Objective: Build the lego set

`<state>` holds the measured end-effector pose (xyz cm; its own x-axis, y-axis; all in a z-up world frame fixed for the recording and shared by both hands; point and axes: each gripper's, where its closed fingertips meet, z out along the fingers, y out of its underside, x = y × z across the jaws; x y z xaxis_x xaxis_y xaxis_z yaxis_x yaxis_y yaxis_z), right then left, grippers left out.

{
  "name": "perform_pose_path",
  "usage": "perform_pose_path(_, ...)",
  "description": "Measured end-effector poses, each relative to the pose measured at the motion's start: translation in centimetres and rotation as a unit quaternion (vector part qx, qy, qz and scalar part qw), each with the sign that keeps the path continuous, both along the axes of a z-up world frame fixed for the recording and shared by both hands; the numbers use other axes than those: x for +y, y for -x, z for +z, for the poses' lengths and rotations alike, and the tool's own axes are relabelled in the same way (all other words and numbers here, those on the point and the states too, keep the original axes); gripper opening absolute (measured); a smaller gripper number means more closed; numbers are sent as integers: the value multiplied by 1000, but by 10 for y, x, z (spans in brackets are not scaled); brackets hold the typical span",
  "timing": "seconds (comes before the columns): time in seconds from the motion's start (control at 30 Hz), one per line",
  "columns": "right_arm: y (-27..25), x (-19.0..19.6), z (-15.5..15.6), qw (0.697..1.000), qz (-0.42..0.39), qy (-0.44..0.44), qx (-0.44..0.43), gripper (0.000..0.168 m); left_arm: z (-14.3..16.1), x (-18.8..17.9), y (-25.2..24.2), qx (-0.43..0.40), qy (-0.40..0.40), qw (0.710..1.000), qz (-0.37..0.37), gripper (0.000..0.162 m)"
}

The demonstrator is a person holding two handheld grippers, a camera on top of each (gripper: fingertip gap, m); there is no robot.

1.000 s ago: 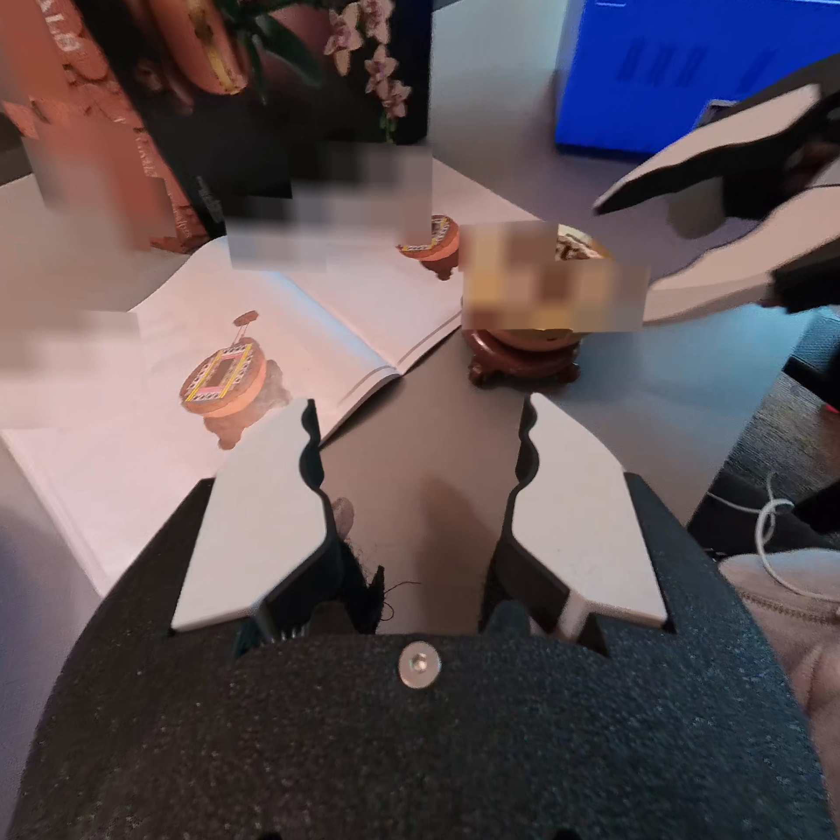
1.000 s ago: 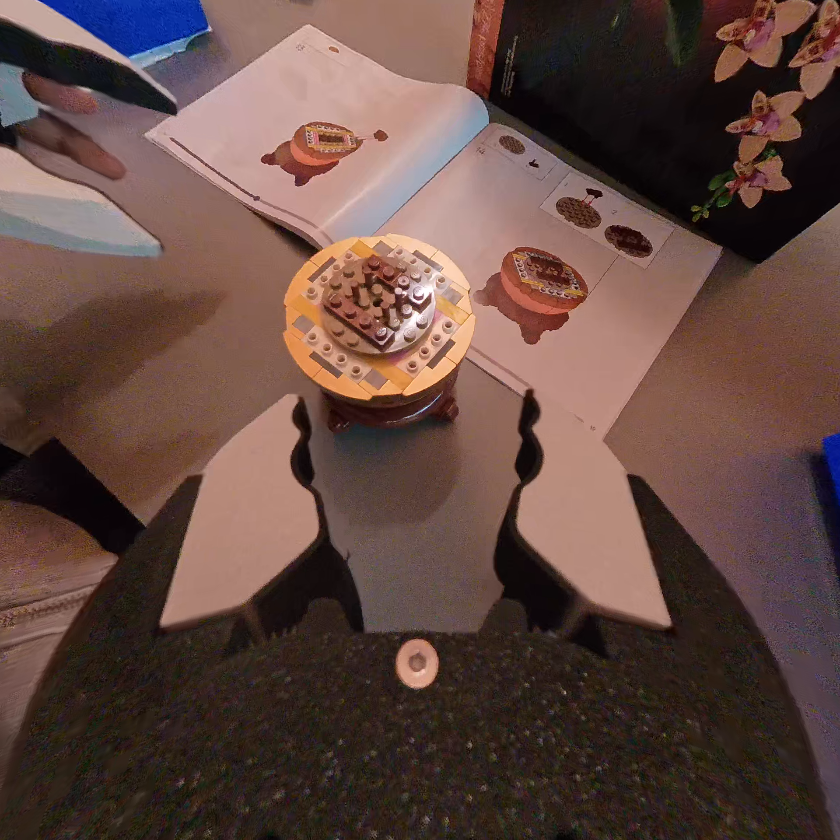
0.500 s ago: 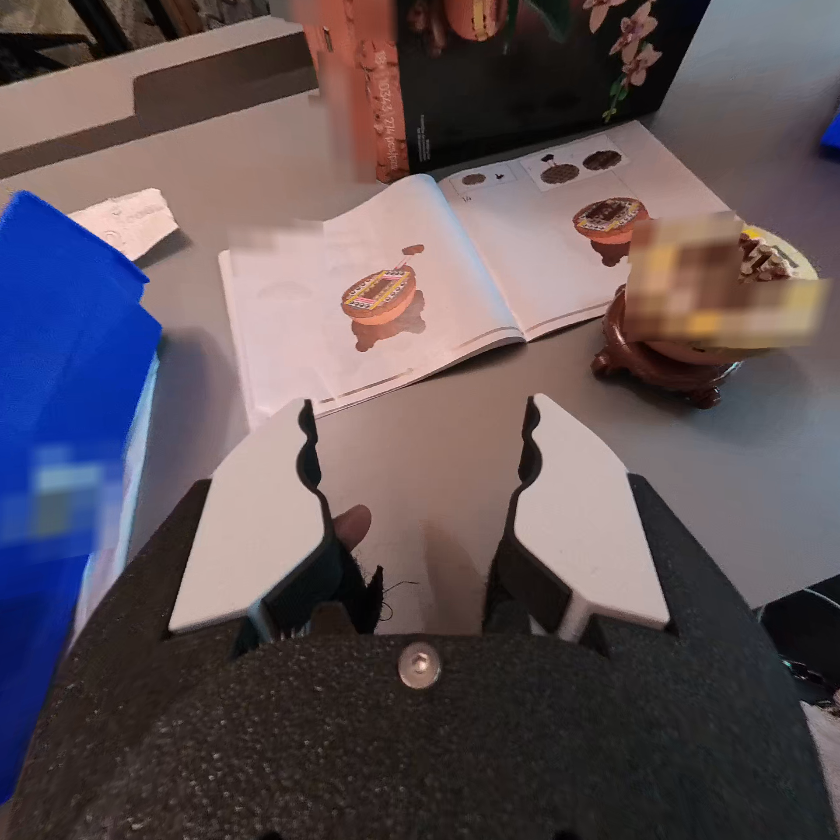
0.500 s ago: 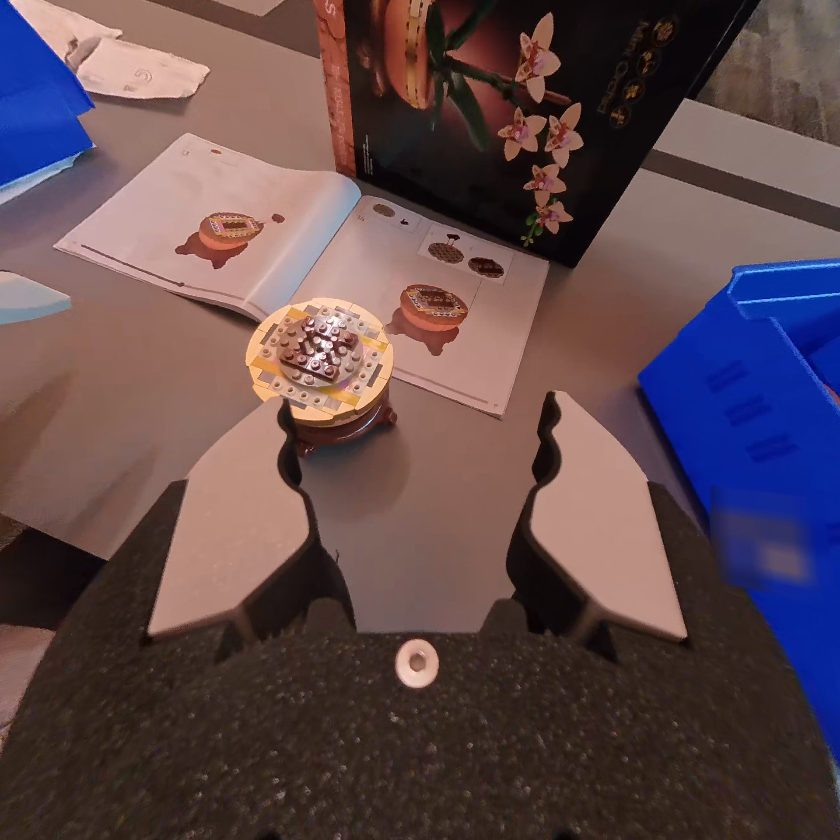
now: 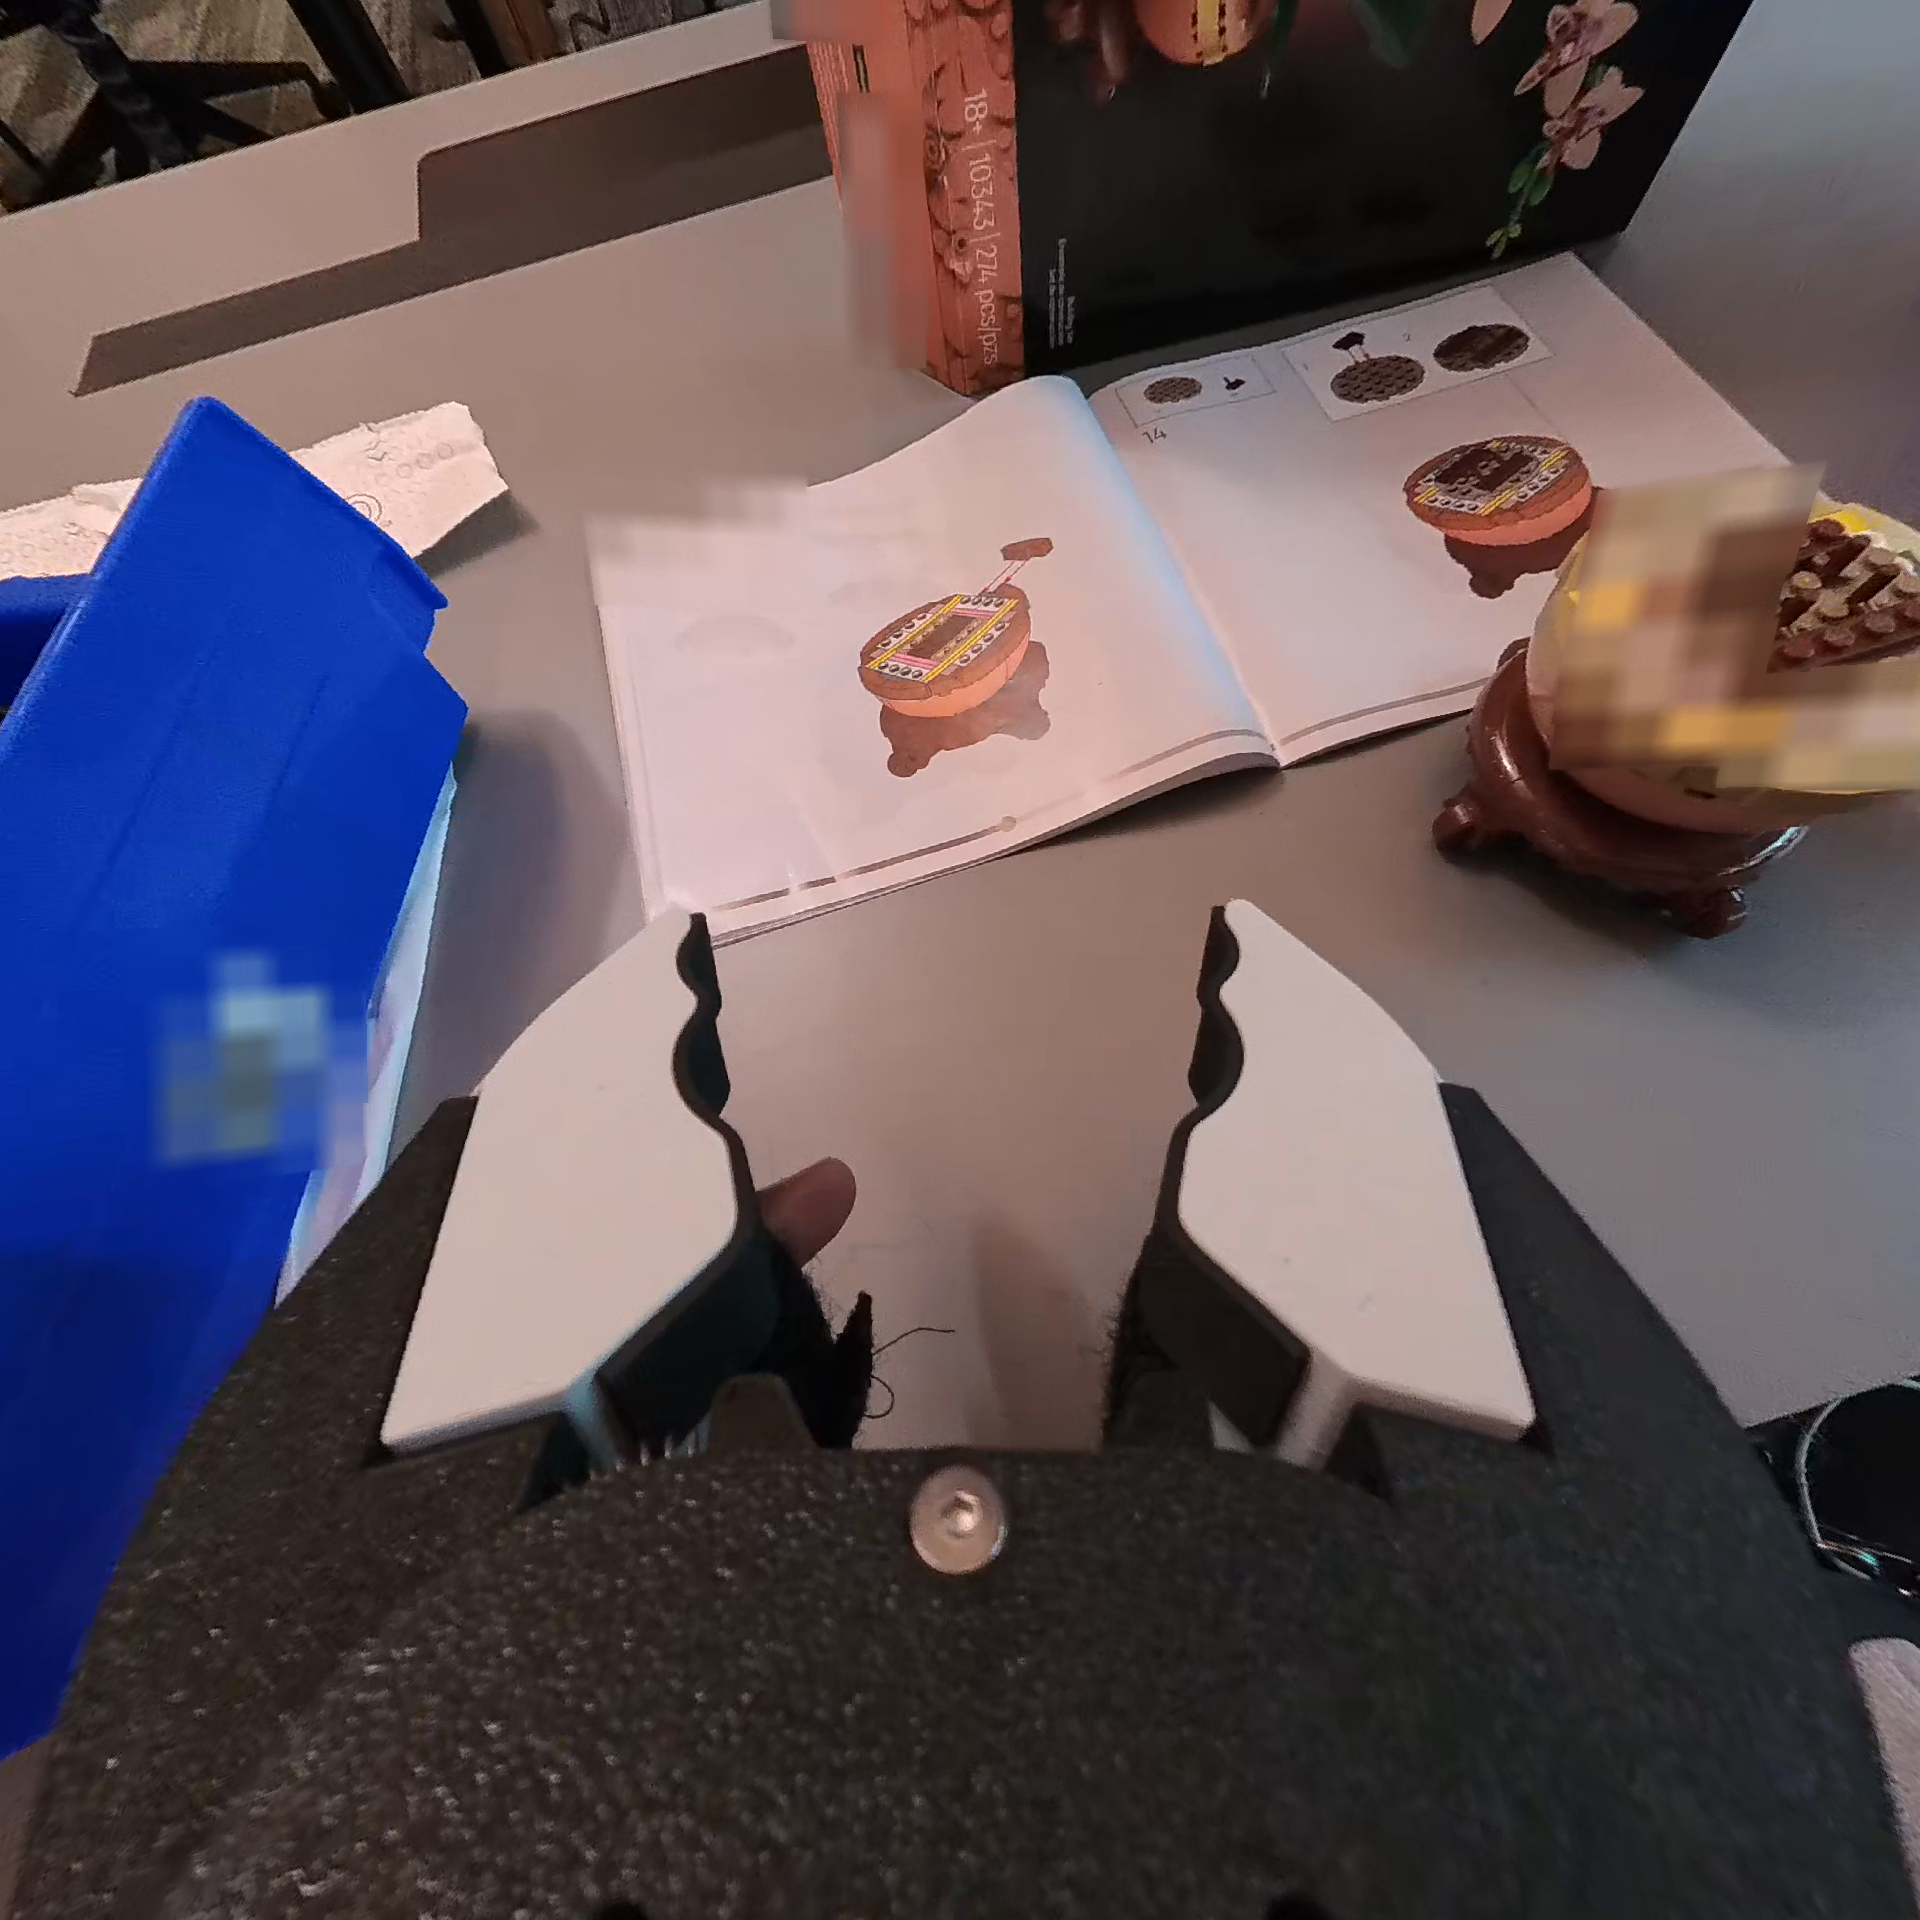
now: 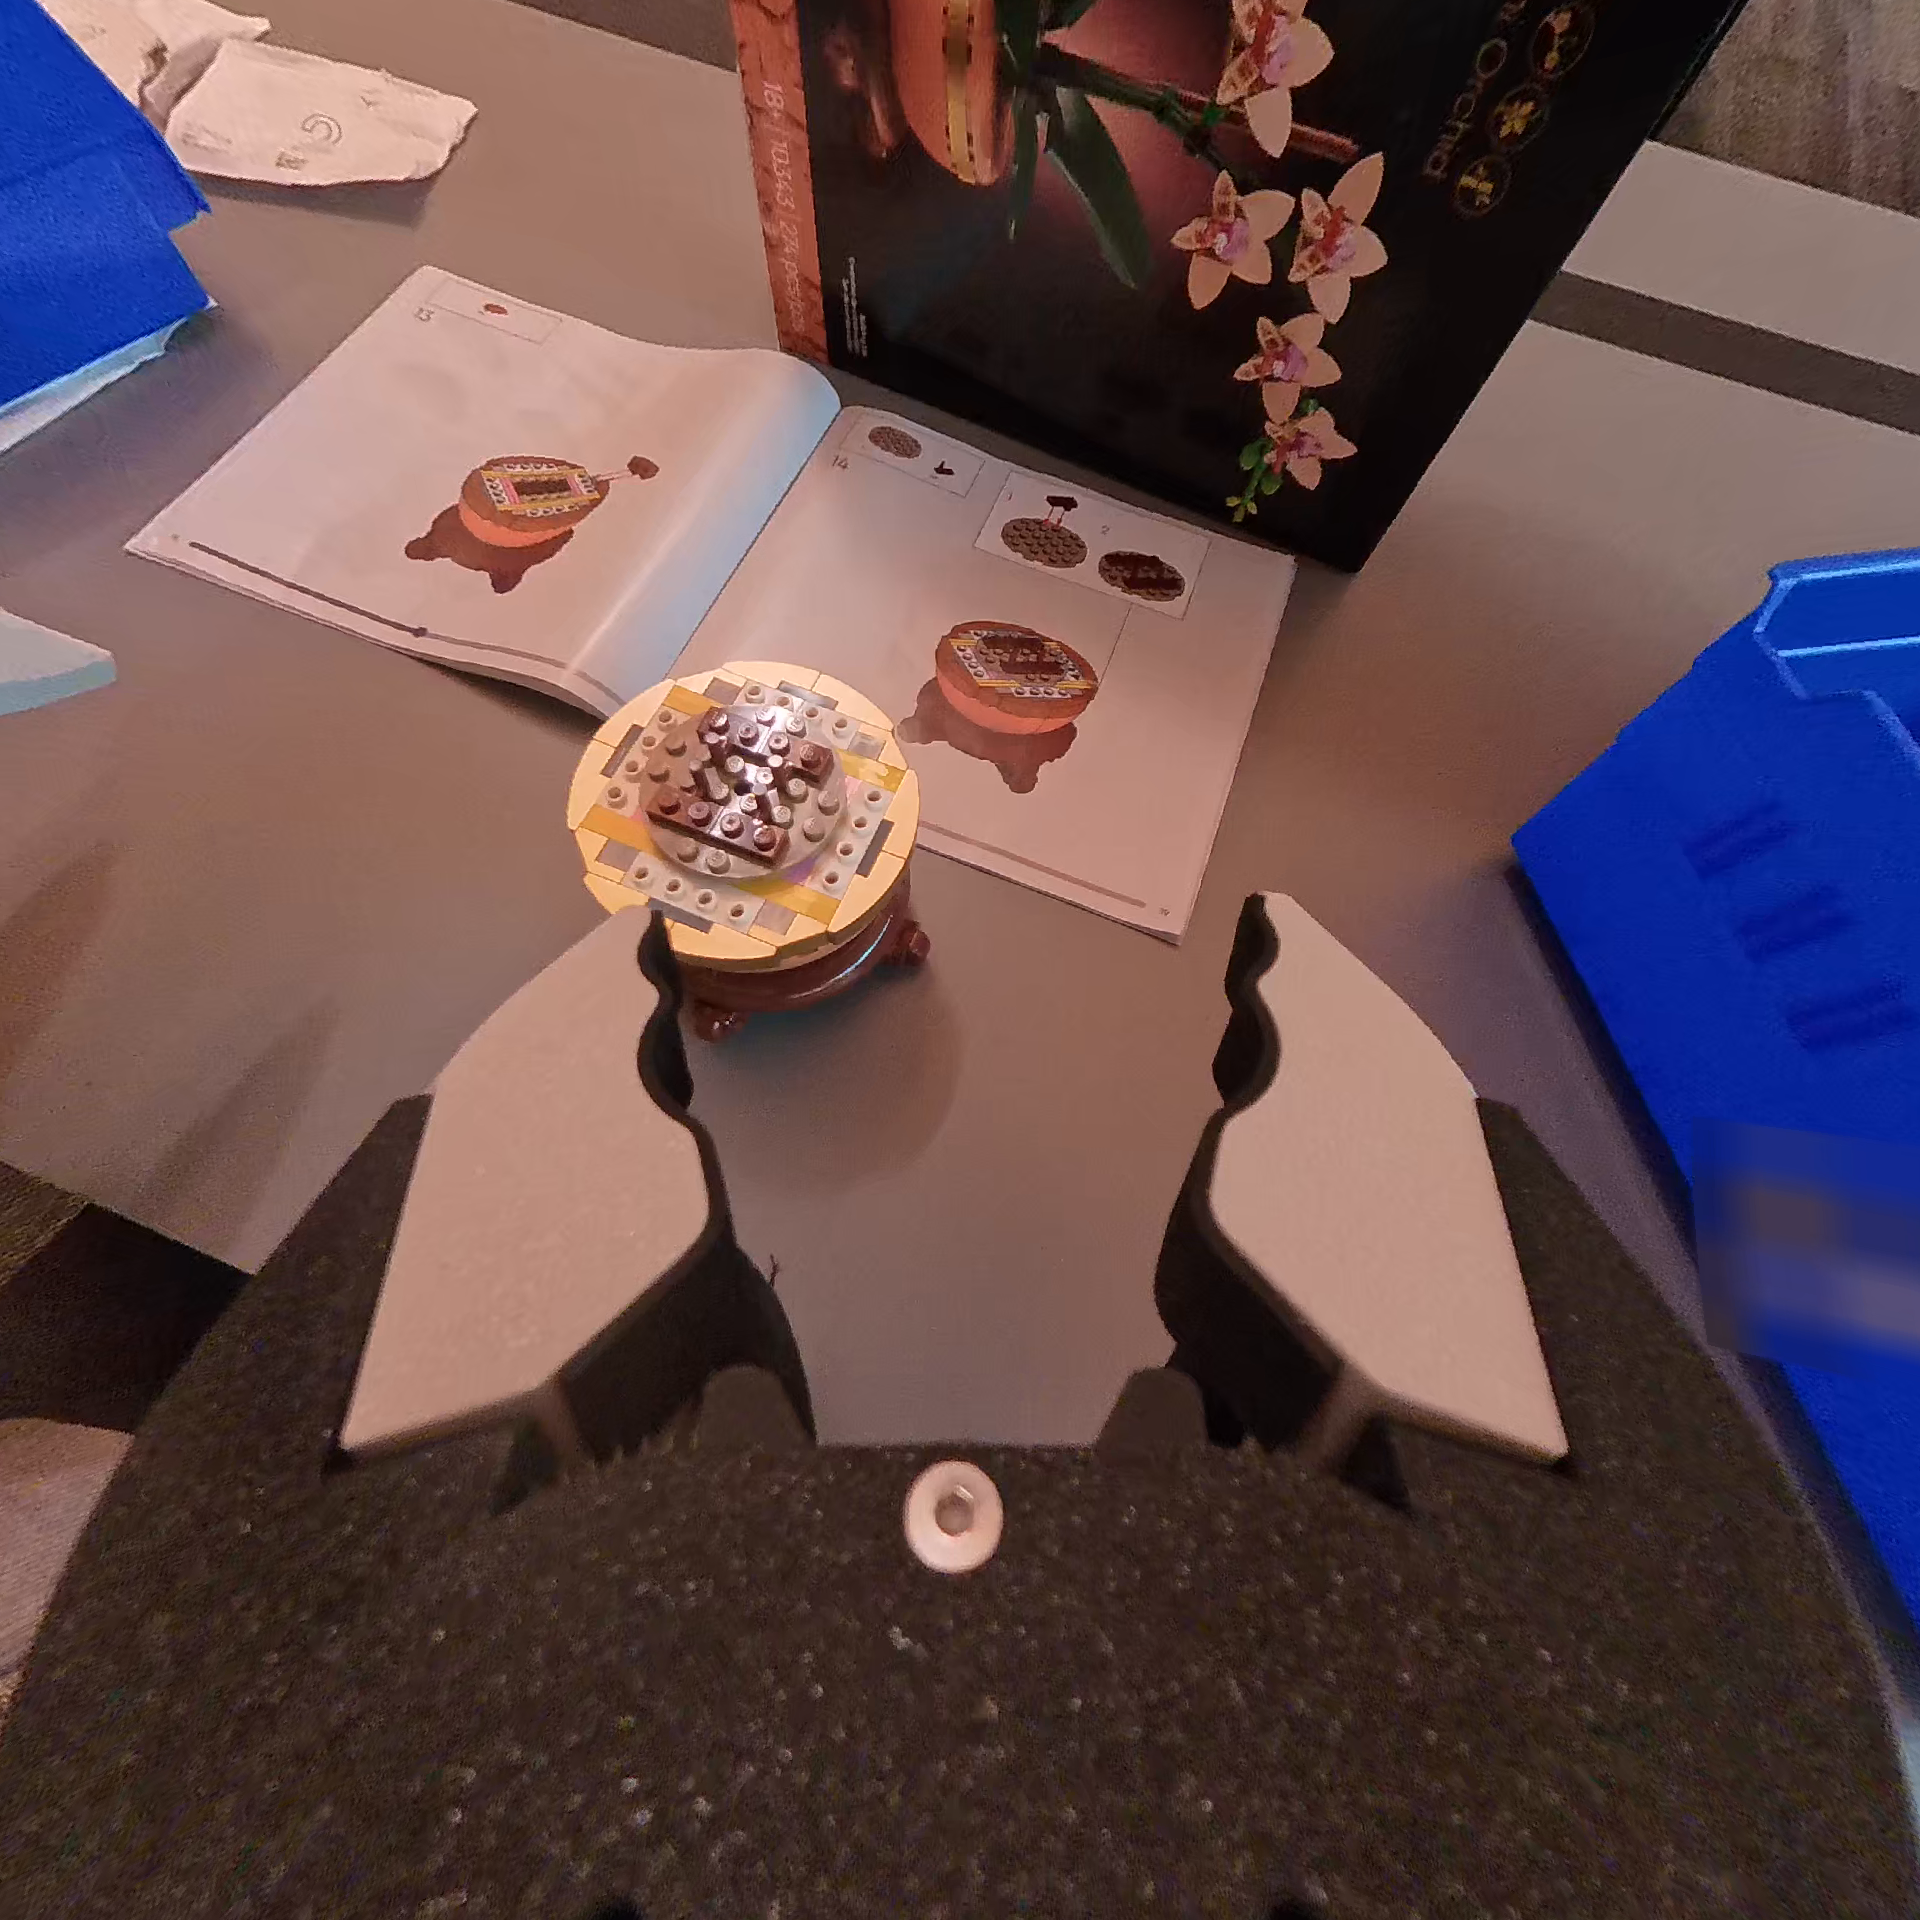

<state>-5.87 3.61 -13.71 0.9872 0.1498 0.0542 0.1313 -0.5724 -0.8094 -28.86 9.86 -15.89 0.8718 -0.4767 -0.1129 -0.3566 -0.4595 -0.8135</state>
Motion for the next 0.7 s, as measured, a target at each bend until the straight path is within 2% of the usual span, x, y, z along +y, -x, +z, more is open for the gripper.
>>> perform_pose_path(0.23, -6, 14, -8, 999, 10, 34, 10, 100, -6, 7, -4, 4, 29, 1000, -2, 87)
perform_pose_path(0.7, -35, 39, -41, 993, 30, 106, 35, 100, -36, 14, -29, 75, 113, 990, -28, 86)
